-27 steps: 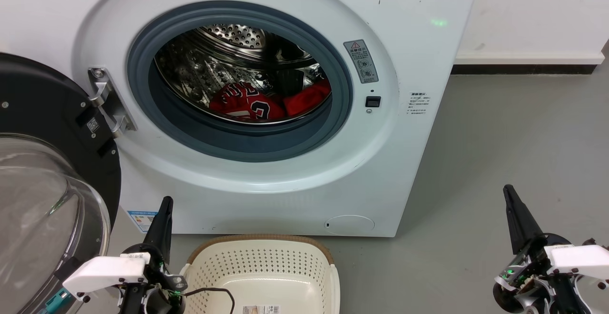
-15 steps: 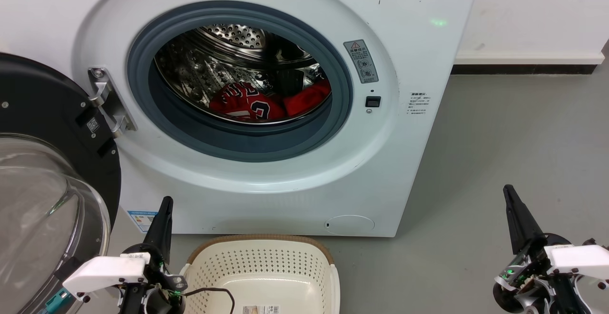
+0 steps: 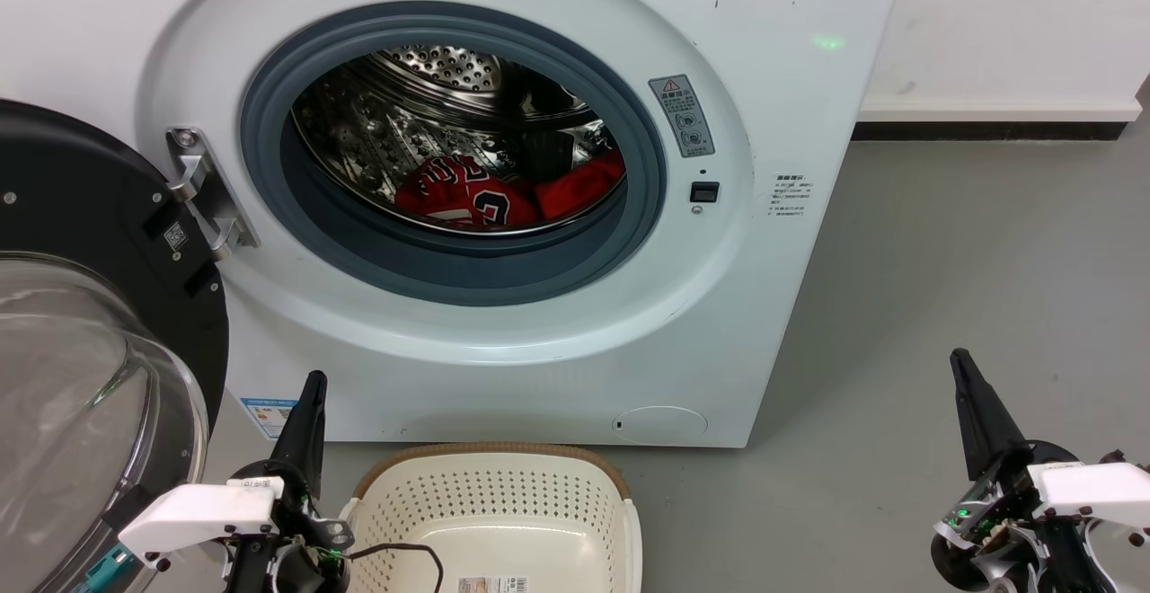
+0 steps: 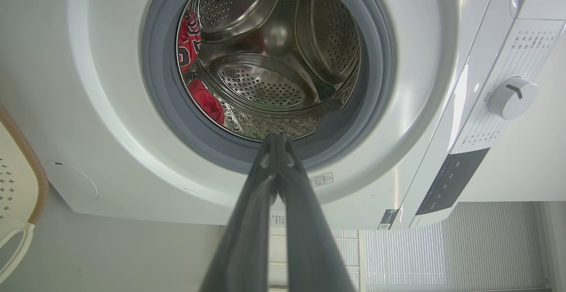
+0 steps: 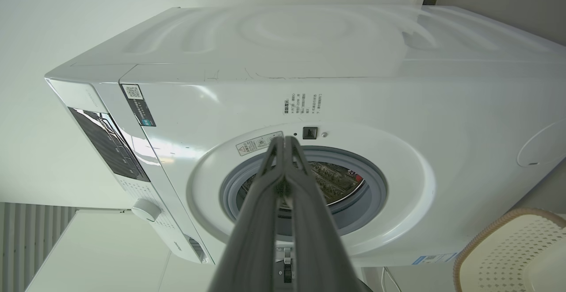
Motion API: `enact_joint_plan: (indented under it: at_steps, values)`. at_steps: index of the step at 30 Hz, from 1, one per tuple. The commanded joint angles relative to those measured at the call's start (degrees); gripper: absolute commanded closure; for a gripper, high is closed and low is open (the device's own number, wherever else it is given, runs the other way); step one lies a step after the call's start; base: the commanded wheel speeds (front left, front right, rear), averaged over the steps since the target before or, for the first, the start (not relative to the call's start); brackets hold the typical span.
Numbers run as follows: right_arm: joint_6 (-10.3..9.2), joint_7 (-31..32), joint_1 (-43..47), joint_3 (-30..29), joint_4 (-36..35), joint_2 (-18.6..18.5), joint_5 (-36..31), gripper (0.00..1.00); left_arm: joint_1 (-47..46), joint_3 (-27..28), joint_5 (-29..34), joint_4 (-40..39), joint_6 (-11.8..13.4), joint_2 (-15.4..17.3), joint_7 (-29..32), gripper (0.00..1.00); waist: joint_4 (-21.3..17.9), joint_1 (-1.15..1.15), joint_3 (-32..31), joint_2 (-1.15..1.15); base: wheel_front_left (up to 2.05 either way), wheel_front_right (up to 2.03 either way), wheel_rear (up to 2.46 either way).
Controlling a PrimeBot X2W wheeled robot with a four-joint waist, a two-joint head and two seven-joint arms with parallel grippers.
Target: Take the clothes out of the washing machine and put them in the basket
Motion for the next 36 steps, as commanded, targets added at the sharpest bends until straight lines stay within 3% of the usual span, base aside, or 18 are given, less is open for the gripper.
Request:
enact_joint_plan:
  at_steps: [1, 8, 9, 25, 36]
  values:
    - [0.00, 0.0, -0.7, 0.0, 0.1, 0.2, -0.2, 1.00, -0.4, 0.1, -0.1, 0.0, -0.2, -0.1, 0.1, 1.00, 0.0, 0.00, 0.0, 0.00, 0.00, 0.00, 0.00]
    - [0.00, 0.0, -0.7, 0.0, 0.1, 0.2, -0.2, 1.00, -0.4, 0.1, -0.1, 0.0, -0.2, -0.1, 0.1, 1.00, 0.0, 0.00, 0.0, 0.00, 0.00, 0.00, 0.00]
    - [0.00, 0.0, 0.0, 0.0, 0.0, 0.0, 0.0, 0.00, 0.0, 0.0, 0.0, 0.0, 0.0, 0.0, 0.0, 0.00, 0.0, 0.00, 0.0, 0.00, 0.00, 0.00, 0.00]
    - [0.00, -3.2, 2.7, 0.3, 1.4, 0.1, -1.9, 0.00, 3.1, -0.6, 3.1, 0.6, 0.1, -0.2, -3.2, 0.00, -0.1, 0.00, 0.1, 0.00, 0.00, 0.00, 0.00]
    - [0.00, -6.0, 2.1, -2.2, 2.3, 0.1, -11.0, 0.00, 3.5, 2.6, 9.2, 0.6, 0.2, -0.2, -6.0, 0.00, -0.2, 0.00, 0.1, 0.00, 0.00, 0.00, 0.00]
